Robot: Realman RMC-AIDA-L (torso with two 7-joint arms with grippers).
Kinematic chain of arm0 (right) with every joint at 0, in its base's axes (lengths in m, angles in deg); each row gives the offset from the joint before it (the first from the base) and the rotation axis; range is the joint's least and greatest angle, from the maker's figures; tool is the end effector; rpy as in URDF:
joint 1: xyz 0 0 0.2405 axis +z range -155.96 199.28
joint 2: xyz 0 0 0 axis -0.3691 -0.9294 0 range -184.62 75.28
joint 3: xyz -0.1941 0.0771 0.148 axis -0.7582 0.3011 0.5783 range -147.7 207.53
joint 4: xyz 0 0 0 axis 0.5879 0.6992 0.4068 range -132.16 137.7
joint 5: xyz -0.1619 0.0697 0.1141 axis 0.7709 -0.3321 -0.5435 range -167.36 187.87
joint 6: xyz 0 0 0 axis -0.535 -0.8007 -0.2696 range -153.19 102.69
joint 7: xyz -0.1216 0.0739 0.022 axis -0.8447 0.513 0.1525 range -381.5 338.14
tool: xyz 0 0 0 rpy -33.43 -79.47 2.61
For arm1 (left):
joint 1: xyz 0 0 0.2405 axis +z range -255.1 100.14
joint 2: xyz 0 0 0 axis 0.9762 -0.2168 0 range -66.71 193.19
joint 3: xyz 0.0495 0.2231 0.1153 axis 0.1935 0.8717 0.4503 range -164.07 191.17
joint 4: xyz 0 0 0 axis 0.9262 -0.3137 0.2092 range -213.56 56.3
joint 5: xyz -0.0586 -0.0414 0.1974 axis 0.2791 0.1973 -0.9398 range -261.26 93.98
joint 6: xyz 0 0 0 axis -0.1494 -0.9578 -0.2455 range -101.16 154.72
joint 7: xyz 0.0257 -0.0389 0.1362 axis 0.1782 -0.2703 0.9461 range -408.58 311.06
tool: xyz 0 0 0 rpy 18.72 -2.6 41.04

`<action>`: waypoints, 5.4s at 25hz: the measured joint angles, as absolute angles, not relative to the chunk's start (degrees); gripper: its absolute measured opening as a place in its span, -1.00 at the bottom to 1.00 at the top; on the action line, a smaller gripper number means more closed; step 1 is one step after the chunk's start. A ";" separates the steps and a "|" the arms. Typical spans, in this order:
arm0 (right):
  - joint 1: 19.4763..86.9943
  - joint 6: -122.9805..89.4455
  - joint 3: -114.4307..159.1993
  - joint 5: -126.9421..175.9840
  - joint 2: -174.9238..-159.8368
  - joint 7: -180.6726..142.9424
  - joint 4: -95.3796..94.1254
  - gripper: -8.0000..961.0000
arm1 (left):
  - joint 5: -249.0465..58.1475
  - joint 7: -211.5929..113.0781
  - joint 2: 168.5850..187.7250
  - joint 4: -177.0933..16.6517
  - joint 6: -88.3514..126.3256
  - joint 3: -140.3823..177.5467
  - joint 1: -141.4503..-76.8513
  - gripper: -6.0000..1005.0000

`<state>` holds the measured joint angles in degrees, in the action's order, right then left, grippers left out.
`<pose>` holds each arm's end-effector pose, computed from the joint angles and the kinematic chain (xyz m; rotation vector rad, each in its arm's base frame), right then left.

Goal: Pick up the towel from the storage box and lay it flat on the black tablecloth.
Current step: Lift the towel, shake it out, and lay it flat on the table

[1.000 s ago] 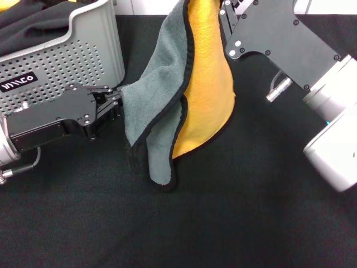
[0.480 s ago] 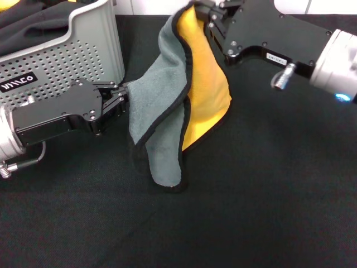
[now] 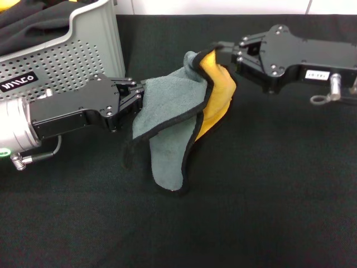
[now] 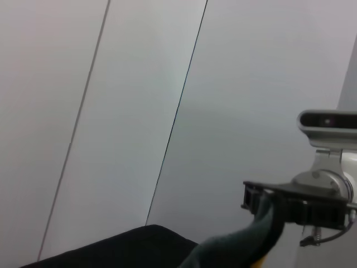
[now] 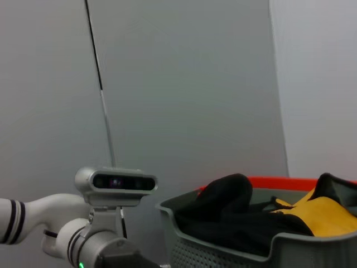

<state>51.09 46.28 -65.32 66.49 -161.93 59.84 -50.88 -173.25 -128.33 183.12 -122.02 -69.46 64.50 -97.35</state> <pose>0.1353 0.3513 0.0080 -2.7779 0.2317 1.0797 -0.2447 0.2952 0.0199 -2.5972 -0.5598 -1.1318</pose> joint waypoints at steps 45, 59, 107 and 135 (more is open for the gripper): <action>56.58 50.86 -39.32 93.57 -166.71 73.33 -75.88 -0.97 | -177.05 -128.18 183.33 -119.12 -67.78 64.53 -97.36 -0.54; 55.69 44.68 -39.53 98.09 -168.43 74.46 -79.25 -0.97 | -180.32 -126.16 183.51 -117.46 -67.04 64.54 -97.26 -0.46; 57.83 22.29 -57.86 100.31 -170.86 64.02 -81.52 -0.97 | -157.27 -123.16 184.00 -80.19 -60.09 70.64 -107.28 0.04; 56.72 20.55 -58.77 97.04 -170.86 61.64 -82.65 -0.97 | -149.73 -118.03 184.00 -75.62 -60.25 70.67 -107.43 -0.02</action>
